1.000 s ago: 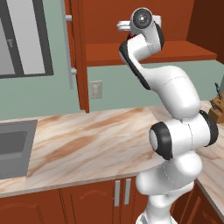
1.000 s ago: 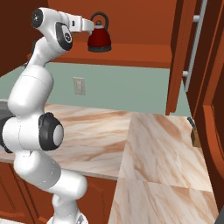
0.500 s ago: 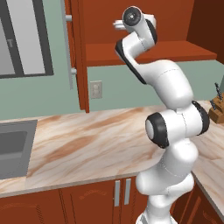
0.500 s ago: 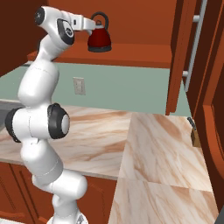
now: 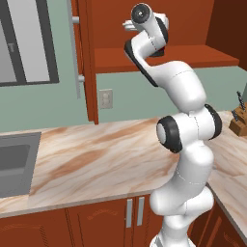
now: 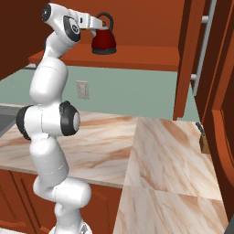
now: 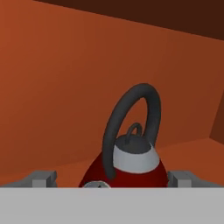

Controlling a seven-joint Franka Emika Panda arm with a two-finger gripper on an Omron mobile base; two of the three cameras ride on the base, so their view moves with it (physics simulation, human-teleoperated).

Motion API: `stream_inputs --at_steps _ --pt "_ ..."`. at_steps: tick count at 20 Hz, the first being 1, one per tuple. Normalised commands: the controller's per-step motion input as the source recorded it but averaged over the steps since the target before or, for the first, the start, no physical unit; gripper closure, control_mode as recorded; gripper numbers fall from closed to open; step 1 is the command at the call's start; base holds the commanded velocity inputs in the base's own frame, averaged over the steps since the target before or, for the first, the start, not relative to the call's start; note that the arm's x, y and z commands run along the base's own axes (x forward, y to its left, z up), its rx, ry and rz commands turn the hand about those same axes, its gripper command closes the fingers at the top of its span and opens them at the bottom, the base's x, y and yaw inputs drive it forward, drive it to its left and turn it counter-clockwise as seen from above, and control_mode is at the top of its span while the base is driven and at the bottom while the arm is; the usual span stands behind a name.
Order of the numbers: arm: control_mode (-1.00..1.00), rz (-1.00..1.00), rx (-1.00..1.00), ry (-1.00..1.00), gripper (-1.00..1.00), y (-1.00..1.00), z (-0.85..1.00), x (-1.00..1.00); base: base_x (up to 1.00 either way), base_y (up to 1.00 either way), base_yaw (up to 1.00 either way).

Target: Open the cabinet, pick the kettle from the cabinet, and place it in the sink.

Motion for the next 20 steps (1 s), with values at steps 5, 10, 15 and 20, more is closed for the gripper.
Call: stream_inputs --at_steps 5,10,15,20 --pt "-1.0 0.0 0.01 0.0 -1.0 -0.11 0.0 0.26 0.0 0.0 0.0" --pt "-1.0 0.0 0.03 0.0 -1.0 -0.11 0.0 0.2 0.0 0.0 0.0" --pt "-1.0 0.0 0.03 0.0 -1.0 -0.03 0.0 0.18 0.0 0.0 0.0" --pt "-1.0 0.0 0.0 0.0 -1.0 0.0 0.0 0.16 0.0 0.0 0.0"
